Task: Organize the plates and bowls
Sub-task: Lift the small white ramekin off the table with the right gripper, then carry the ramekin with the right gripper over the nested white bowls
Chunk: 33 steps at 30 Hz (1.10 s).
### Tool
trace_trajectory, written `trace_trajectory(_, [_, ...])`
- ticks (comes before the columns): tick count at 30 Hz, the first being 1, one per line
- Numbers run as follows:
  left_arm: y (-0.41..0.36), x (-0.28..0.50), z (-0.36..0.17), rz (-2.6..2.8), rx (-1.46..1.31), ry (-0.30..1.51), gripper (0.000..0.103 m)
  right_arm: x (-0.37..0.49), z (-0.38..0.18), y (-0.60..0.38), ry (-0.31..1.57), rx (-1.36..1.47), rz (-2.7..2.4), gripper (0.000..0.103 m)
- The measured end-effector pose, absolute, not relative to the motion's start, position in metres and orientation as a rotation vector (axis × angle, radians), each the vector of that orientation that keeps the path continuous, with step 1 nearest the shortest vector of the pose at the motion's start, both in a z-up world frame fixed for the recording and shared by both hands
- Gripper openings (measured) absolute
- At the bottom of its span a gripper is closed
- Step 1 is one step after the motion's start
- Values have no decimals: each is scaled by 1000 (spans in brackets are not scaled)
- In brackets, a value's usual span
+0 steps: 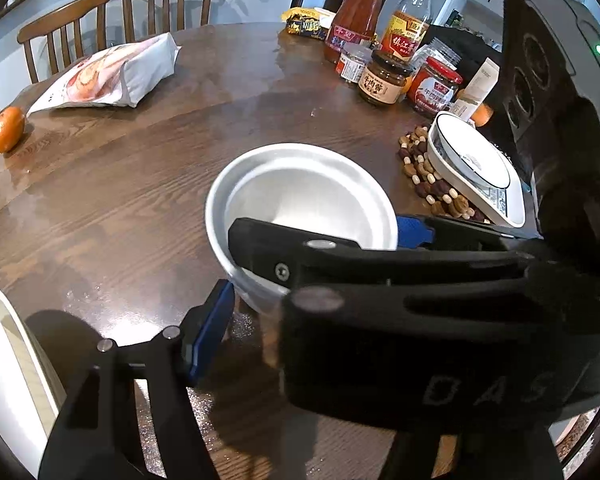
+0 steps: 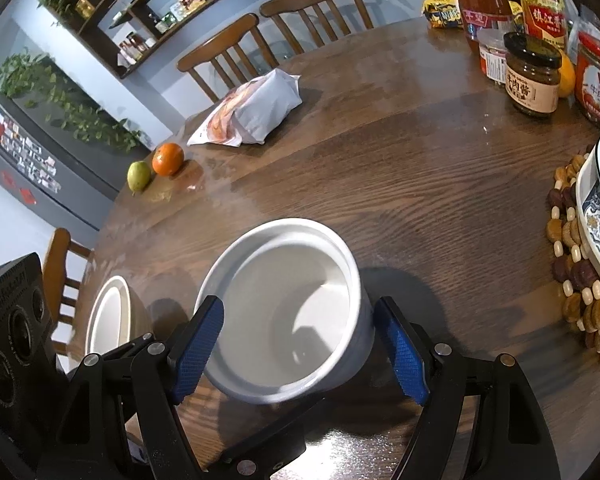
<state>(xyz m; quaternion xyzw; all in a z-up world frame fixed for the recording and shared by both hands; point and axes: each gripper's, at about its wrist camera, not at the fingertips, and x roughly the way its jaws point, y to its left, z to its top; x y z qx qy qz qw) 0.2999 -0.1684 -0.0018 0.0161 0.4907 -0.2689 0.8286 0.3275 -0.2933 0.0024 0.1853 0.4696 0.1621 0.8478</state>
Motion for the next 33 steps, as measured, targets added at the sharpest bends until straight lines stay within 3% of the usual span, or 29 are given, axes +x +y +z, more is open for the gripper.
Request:
trace_trajectory(17, [-171, 300, -1, -578, 63, 1010, 67, 330, 3, -303, 967, 401, 329, 80])
trace_trajectory(29, [-169, 301, 1, -607, 19, 985, 77, 333, -1, -304, 955, 396, 360, 80])
trace_trajectory(33, [-171, 300, 1, -602, 25, 974, 78, 332, 1, -304, 950, 365, 346, 67])
